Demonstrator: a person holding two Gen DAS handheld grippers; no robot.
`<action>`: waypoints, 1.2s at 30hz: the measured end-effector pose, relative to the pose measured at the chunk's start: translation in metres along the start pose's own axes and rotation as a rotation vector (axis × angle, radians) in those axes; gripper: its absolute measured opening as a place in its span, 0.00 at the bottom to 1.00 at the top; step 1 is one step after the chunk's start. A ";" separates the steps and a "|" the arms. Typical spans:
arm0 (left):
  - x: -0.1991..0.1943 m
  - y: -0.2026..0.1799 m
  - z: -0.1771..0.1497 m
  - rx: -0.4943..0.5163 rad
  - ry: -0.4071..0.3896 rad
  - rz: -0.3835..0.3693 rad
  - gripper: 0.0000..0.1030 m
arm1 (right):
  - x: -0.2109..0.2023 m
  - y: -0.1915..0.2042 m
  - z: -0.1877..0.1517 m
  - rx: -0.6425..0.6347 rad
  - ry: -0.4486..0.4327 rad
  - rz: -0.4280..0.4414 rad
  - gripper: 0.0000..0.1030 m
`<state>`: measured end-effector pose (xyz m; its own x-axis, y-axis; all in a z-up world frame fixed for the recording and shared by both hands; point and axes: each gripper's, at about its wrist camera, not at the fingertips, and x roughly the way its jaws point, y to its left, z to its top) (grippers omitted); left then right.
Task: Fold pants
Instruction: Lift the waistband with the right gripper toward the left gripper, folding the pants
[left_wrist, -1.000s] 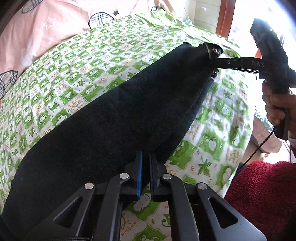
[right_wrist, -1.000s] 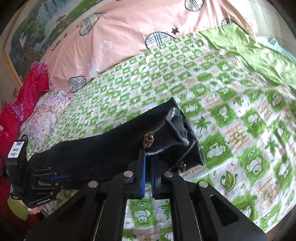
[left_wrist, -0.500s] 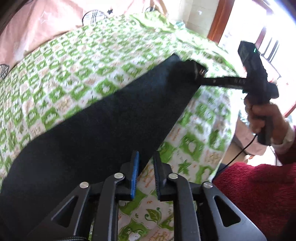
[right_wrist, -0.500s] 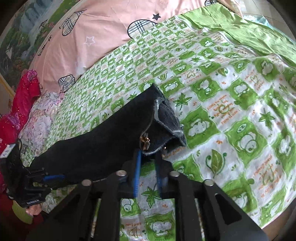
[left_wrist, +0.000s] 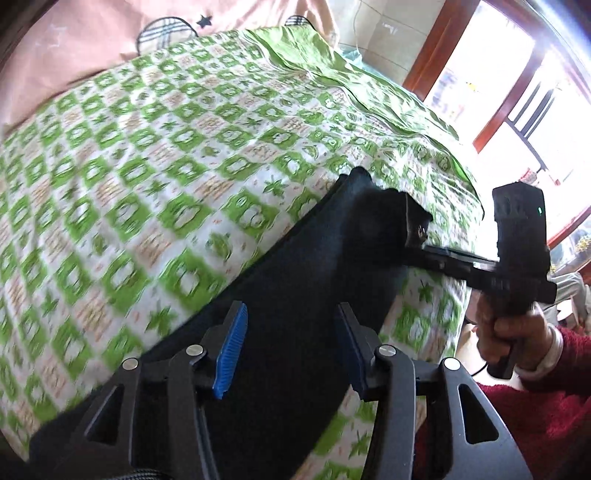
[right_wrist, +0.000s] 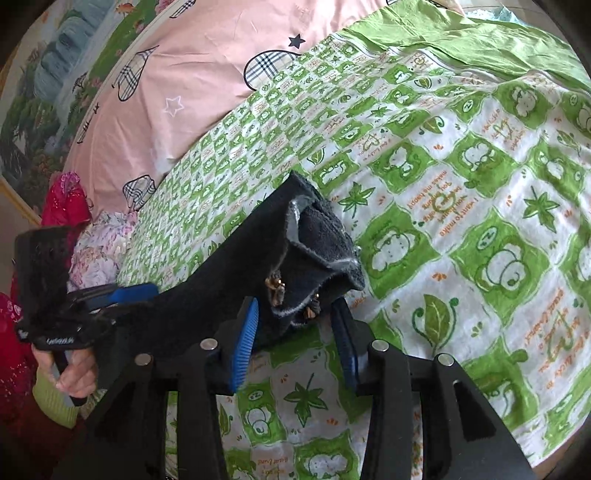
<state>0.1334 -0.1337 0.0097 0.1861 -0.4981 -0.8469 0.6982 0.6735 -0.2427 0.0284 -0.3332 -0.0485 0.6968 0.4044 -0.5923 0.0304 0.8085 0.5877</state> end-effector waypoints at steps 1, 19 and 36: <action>0.008 0.000 0.008 0.000 0.011 -0.014 0.50 | 0.001 0.000 0.000 0.003 -0.007 0.006 0.41; 0.116 -0.036 0.095 0.117 0.125 -0.196 0.13 | 0.000 -0.015 0.000 -0.016 -0.022 0.035 0.11; -0.033 -0.019 0.057 0.082 -0.159 -0.168 0.10 | -0.023 0.083 0.015 -0.271 -0.052 0.373 0.11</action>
<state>0.1537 -0.1609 0.0696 0.1646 -0.6831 -0.7115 0.7811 0.5308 -0.3289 0.0255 -0.2824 0.0224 0.6598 0.6725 -0.3354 -0.4125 0.6971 0.5864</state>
